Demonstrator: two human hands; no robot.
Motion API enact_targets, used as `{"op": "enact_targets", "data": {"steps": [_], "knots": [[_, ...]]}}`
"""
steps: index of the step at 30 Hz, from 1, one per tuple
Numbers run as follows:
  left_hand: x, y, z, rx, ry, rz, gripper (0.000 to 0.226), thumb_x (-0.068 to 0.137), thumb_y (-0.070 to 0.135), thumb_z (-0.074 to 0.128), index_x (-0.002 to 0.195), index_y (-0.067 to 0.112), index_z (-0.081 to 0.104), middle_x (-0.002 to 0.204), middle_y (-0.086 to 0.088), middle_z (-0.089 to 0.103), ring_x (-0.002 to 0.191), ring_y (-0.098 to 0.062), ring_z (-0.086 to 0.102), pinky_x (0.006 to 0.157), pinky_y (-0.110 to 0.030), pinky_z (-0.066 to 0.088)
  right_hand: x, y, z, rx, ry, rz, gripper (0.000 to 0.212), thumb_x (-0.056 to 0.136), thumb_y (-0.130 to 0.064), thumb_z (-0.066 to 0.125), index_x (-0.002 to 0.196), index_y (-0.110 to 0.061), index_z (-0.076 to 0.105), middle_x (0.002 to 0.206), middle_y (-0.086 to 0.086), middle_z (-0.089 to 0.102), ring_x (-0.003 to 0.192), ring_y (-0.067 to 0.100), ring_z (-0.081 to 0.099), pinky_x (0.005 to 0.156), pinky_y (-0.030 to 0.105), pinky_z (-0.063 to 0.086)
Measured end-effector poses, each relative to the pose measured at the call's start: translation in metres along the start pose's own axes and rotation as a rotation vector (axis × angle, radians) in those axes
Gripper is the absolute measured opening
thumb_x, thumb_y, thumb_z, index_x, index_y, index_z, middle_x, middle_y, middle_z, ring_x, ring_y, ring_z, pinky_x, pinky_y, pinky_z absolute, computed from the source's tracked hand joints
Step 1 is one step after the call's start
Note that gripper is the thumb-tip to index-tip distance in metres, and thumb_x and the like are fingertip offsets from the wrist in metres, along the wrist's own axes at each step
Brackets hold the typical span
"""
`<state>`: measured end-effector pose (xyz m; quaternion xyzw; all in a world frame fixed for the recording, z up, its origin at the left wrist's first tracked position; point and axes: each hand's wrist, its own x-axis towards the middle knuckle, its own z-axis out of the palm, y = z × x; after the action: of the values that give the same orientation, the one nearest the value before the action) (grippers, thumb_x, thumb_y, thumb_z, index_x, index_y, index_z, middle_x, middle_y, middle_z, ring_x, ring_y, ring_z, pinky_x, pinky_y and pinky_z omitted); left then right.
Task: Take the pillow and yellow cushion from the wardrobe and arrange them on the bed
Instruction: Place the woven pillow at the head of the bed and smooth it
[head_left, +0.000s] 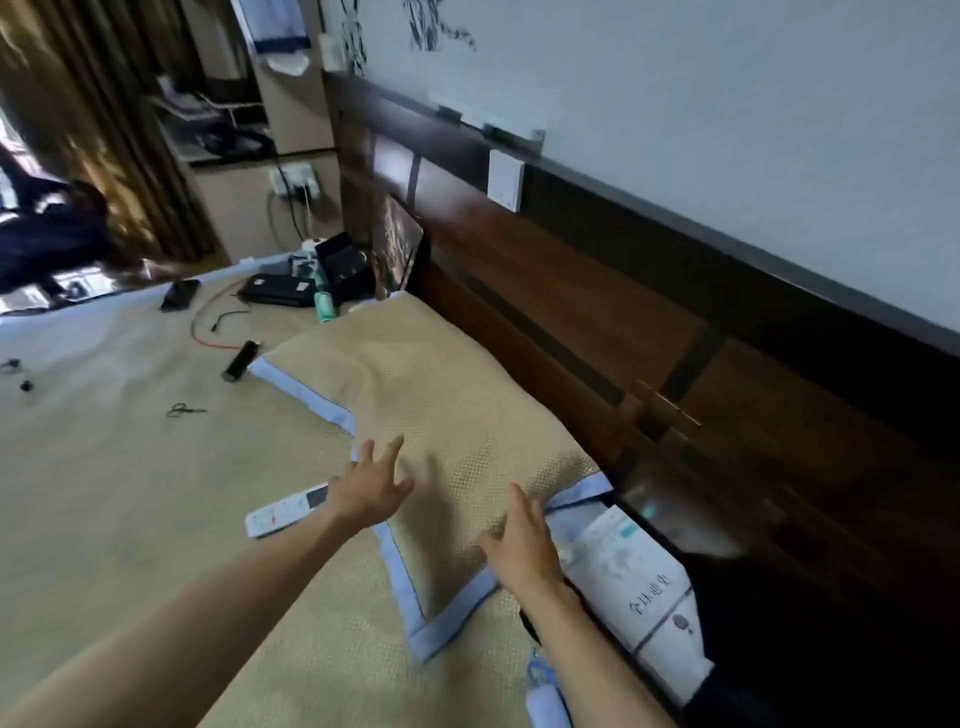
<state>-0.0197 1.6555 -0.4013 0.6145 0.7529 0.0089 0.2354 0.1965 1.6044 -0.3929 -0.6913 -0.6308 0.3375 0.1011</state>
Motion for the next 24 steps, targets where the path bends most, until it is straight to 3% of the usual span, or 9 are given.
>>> {"op": "enact_targets", "data": {"steps": [5,8,17,24], "knots": [[-0.149,0.033,-0.055,-0.039,0.116,-0.032,0.071,0.095,0.054,0.049,0.155,0.036,0.014,0.159,-0.01,0.021,0.133,-0.036,0.042,0.105,-0.054,0.037,-0.087,-0.001,-0.081,-0.152,-0.068,-0.216,0.05,0.099,-0.029,0.054,0.144,-0.013,0.039,0.146,0.011,0.043,0.13,0.033,0.047,0.103,0.046,0.046],[-0.237,0.034,-0.093,-0.057,0.204,-0.112,0.069,0.096,0.053,0.049,0.155,0.034,0.018,0.159,-0.012,0.021,0.135,-0.037,0.038,0.107,-0.051,0.035,-0.124,-0.036,-0.097,-0.249,-0.139,-0.309,0.042,0.099,-0.027,0.052,0.137,-0.01,0.045,0.143,0.014,0.046,0.128,0.035,0.048,0.105,0.045,0.044],[-0.506,-0.035,-0.143,-0.181,0.422,-0.626,0.074,0.09,0.06,0.052,0.153,0.037,0.021,0.157,-0.007,0.029,0.135,-0.032,0.043,0.104,-0.047,0.041,-0.297,-0.182,-0.05,-0.446,-0.402,-0.78,0.053,0.095,-0.033,0.05,0.144,-0.017,0.042,0.149,0.009,0.046,0.134,0.028,0.046,0.106,0.038,0.04],[-0.725,-0.089,-0.113,-0.2,0.568,-1.024,0.069,0.09,0.056,0.052,0.15,0.034,0.026,0.152,-0.005,0.034,0.132,-0.032,0.044,0.103,-0.049,0.038,-0.476,-0.242,0.024,-0.519,-0.542,-1.241,0.061,0.096,-0.041,0.05,0.151,-0.019,0.034,0.15,0.009,0.046,0.134,0.031,0.047,0.105,0.043,0.043]]}}
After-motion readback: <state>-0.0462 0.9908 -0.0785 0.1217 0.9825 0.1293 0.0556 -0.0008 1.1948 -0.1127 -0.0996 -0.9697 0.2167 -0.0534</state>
